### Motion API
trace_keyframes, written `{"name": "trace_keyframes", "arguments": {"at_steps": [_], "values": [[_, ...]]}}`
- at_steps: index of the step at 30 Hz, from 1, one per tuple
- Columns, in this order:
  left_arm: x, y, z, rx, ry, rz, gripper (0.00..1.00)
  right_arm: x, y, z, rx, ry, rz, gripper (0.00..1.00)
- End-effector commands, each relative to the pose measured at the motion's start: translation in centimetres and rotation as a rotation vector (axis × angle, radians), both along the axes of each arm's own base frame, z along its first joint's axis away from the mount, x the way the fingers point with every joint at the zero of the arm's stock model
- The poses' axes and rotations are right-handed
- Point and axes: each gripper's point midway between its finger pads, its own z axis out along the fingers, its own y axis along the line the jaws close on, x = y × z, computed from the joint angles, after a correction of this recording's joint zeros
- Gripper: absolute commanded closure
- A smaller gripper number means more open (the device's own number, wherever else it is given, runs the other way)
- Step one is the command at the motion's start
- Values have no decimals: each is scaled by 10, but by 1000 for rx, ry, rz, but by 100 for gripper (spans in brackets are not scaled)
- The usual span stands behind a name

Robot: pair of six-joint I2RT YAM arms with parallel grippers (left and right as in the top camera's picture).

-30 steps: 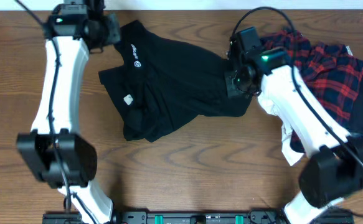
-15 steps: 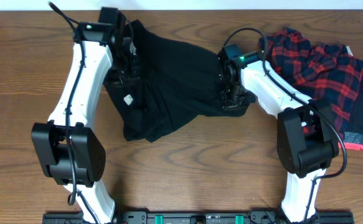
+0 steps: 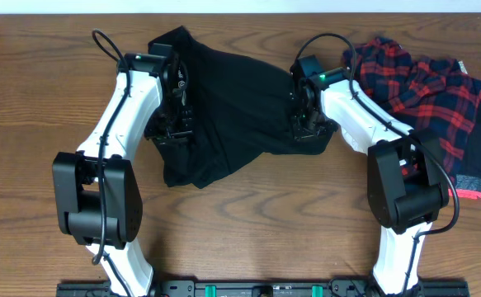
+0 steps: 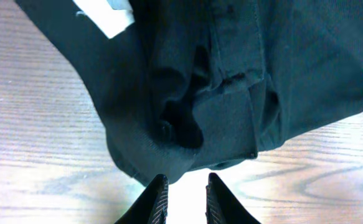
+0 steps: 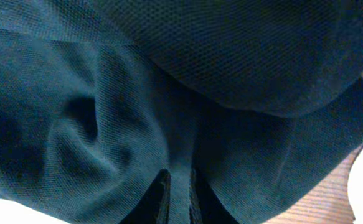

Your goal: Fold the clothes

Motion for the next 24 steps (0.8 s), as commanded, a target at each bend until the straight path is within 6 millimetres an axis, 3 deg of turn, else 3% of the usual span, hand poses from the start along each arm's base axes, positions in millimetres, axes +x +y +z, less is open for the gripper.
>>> {"name": "trace_keyframes", "arguments": {"at_steps": [1,10,24], "values": [[-4,-10,-7,-36,20,-11,78,1,-3,-7,-10,5,10,90],[-5,-34,-25,-49,-17,-76,78,14,-3,-6,-18,-47,6,90],[-20,-25,-71,-12,-17,-58,76,-19,-15,-42,-75,109,9,90]]}}
